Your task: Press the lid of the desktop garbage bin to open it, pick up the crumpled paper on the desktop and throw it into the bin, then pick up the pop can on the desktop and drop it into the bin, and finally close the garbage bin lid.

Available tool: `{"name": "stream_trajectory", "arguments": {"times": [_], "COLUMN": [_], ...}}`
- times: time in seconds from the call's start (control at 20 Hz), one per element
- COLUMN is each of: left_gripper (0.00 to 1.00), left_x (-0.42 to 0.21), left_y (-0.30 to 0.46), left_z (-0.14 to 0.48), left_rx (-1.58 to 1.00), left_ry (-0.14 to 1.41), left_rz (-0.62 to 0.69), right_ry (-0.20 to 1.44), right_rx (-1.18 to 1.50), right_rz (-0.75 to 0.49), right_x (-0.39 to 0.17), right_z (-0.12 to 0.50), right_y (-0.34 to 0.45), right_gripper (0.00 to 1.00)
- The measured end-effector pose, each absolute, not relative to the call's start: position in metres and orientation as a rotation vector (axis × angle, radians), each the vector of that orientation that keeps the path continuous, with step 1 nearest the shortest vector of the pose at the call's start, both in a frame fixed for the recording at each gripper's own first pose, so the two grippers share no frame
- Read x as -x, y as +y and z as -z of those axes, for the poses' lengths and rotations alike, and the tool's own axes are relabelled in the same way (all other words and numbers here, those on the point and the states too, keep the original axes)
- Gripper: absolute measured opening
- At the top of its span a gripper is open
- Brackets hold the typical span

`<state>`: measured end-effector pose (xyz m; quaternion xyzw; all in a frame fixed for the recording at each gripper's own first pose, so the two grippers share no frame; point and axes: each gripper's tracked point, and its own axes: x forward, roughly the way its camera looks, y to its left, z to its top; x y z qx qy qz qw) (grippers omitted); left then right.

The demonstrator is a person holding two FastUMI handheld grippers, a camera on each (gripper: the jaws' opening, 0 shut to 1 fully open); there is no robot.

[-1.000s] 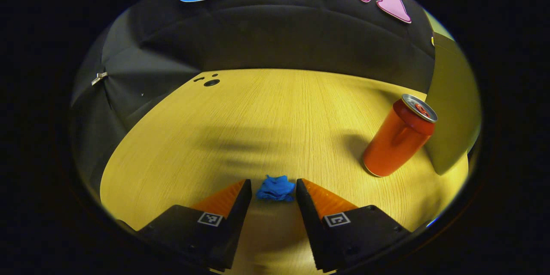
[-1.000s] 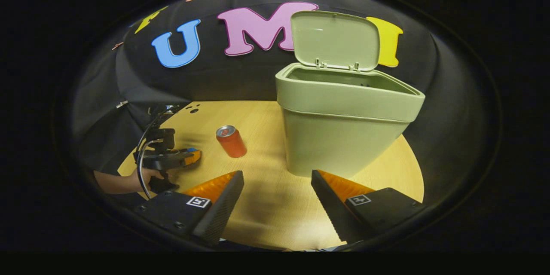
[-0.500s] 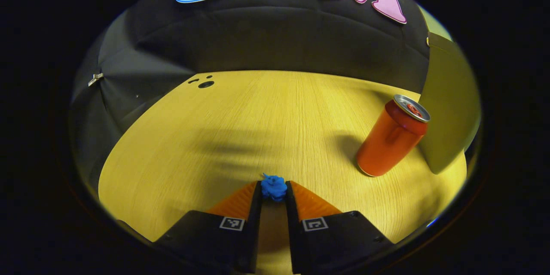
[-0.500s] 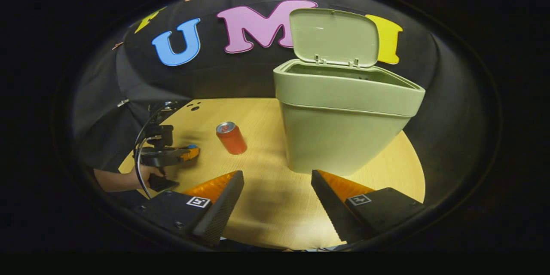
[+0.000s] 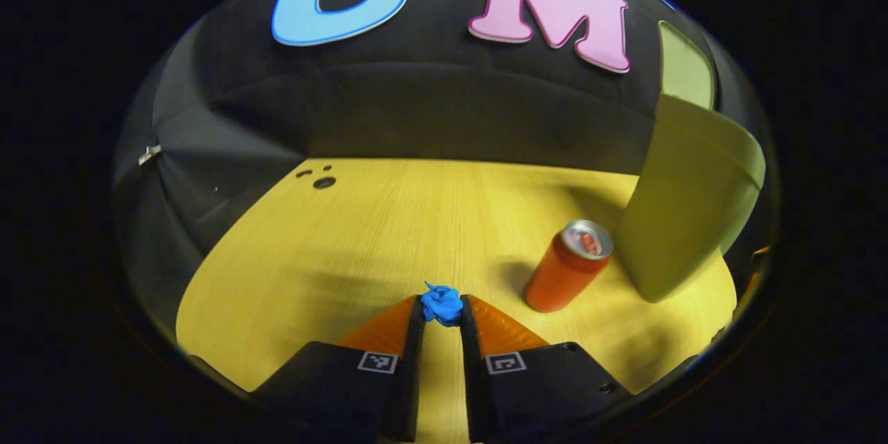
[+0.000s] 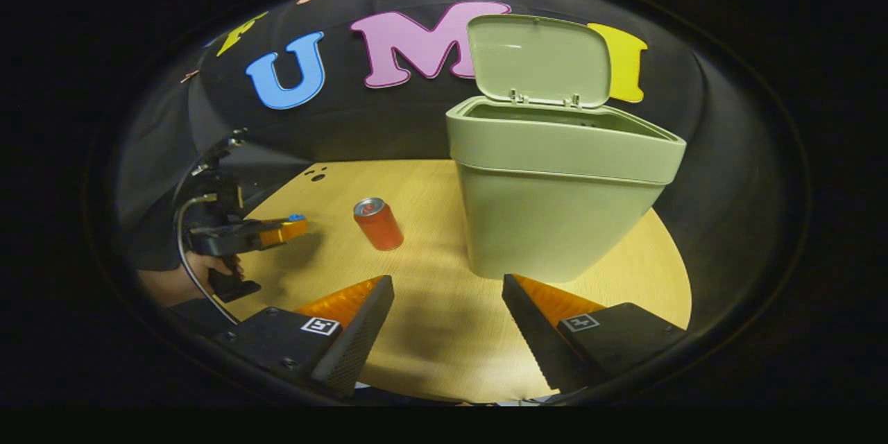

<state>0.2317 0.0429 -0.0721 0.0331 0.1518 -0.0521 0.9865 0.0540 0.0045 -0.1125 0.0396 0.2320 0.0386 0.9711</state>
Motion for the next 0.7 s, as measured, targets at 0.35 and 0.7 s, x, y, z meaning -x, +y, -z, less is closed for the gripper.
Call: {"name": "stream_trajectory", "arguments": {"times": [0.35,0.7], "left_gripper": [0.34,0.31], "left_x": [-0.204,-0.186], "left_y": [-0.030,-0.155], "left_z": [-0.034,-0.100], "left_rx": [-0.105,-0.114], "left_ry": [0.178,0.079], "left_rz": [0.288,0.554], "right_ry": [0.443,0.431], "right_rx": [-0.123,-0.146], "right_rz": [-0.065,-0.038], "right_x": [-0.055,-0.055], "right_z": [0.106,0.108], "right_y": [-0.001,-0.019], "right_gripper": [0.99,0.99]}}
